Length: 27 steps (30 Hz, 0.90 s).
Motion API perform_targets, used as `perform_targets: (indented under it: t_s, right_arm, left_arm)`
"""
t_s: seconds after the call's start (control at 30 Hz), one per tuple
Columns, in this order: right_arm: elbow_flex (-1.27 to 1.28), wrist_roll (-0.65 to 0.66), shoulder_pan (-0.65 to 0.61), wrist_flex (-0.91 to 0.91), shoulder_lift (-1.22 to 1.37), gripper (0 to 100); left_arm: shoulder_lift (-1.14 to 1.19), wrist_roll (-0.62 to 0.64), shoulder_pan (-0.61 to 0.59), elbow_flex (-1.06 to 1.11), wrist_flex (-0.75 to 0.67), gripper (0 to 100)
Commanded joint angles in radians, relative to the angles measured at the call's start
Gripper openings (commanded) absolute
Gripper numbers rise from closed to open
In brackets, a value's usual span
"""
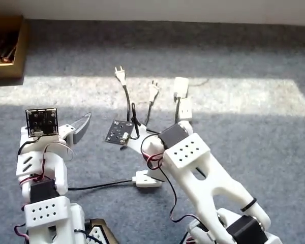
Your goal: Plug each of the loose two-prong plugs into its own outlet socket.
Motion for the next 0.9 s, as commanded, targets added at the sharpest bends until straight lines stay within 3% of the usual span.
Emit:
perform_targets:
  t_s: [0.0, 0.43, 0.87]
  right_arm:
    - [0.001, 0.012, 0.012, -0.015, -0.013, 0.5]
    - [0.019, 0.014, 0.012, -0.077, -0.012, 0.5]
    - [0.42, 0.011, 0.001, -0.361, -0.012, 0.5]
  left_arm:
    - [-0.005, 0.003, -0.012, -0.015, -0.02, 45]
    - [-0.005, 0.003, -0.012, -0.015, -0.02, 45]
    - [-0.007, 0.005, -0.008, -0.005, -0.02, 45]
